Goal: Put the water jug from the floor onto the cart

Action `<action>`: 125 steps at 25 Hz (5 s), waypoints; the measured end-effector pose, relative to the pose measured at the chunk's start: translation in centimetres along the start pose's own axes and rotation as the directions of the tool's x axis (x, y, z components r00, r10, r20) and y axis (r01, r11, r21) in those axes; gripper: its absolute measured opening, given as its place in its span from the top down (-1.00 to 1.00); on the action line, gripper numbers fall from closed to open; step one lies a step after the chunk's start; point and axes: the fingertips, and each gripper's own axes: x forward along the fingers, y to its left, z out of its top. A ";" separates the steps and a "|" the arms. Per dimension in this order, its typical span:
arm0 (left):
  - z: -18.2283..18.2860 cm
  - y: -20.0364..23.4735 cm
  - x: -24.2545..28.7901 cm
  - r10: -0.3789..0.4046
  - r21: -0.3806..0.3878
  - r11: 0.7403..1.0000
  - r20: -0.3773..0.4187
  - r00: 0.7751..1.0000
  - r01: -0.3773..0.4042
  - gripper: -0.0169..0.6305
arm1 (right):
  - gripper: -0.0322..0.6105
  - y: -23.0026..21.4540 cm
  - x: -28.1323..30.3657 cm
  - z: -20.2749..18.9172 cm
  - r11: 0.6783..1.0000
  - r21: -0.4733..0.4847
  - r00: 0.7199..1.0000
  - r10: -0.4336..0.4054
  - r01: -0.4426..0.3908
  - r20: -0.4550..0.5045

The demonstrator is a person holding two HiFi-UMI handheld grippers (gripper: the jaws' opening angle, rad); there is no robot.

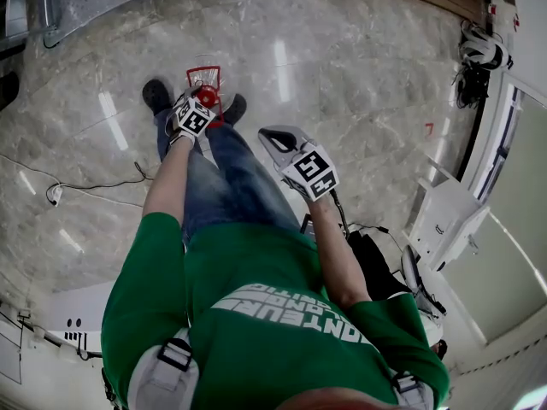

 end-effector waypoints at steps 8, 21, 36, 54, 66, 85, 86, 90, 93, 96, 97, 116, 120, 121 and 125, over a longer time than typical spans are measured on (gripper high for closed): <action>-0.3 -0.5 -1.4 0.023 0.027 0.999 -0.042 0.999 -0.021 -0.11 | 0.93 0.0 -0.2 1.1 1.000 -0.030 1.000 -0.009 0.009 -0.001; 7.2 -0.3 -15.8 0.041 0.003 0.999 0.195 0.980 -0.043 -0.10 | 0.93 -1.8 -2.7 7.3 0.995 -0.043 0.991 -0.082 0.087 0.102; 20.6 0.2 -38.3 0.130 -0.065 0.991 0.533 0.836 -0.113 -0.10 | 0.93 0.9 -7.0 16.5 0.980 -0.145 0.961 -0.094 0.134 0.259; 25.3 5.3 -52.4 0.154 -0.057 0.986 0.657 0.738 -0.155 -0.09 | 0.93 1.9 -8.6 25.1 0.974 -0.117 0.918 -0.136 0.192 0.372; 23.1 12.0 -56.1 0.143 -0.051 0.988 0.669 0.730 -0.146 -0.09 | 0.93 3.7 -3.6 30.1 0.970 -0.106 0.910 -0.164 0.219 0.381; 22.4 19.9 -59.4 0.151 -0.061 0.987 0.686 0.712 -0.151 -0.09 | 0.92 4.5 1.9 37.5 0.960 -0.164 0.920 -0.154 0.225 0.361; 22.6 20.4 -59.4 0.156 -0.068 0.986 0.686 0.711 -0.151 -0.09 | 0.92 4.2 2.3 38.0 0.961 -0.171 0.922 -0.145 0.218 0.360; 23.4 22.5 -59.2 0.181 -0.104 0.983 0.682 0.709 -0.150 -0.09 | 0.93 2.6 3.9 40.5 0.962 -0.204 0.929 -0.103 0.184 0.354; 24.4 24.0 -58.7 0.200 -0.127 0.980 0.673 0.712 -0.155 -0.09 | 0.93 0.9 5.0 42.4 0.963 -0.222 0.939 -0.071 0.153 0.338; 25.2 25.6 -58.2 0.216 -0.146 0.976 0.658 0.721 -0.159 -0.09 | 0.93 -0.6 6.5 44.6 0.965 -0.238 0.948 -0.031 0.111 0.318; 25.6 26.2 -58.1 0.222 -0.153 0.975 0.654 0.723 -0.161 -0.09 | 0.92 -1.1 6.9 45.4 0.965 -0.245 0.950 -0.018 0.098 0.312; 34.4 33.7 -57.4 0.378 -0.292 0.924 0.604 0.702 -0.247 -0.09 | 0.93 -11.8 9.0 55.1 0.950 -0.308 0.957 0.139 -0.056 0.255; 35.7 34.3 -56.6 0.398 -0.310 0.915 0.594 0.699 -0.258 -0.09 | 0.93 -13.7 9.2 55.3 0.947 -0.312 0.957 0.160 -0.080 0.240; 36.0 34.4 -56.5 0.403 -0.313 0.913 0.592 0.698 -0.261 -0.09 | 0.93 -14.1 9.3 55.3 0.946 -0.313 0.958 0.164 -0.085 0.236; 37.5 34.6 -56.0 0.412 -0.314 0.909 0.589 0.695 -0.272 -0.09 | 0.93 -15.5 9.3 55.6 0.948 -0.308 0.958 0.157 -0.079 0.238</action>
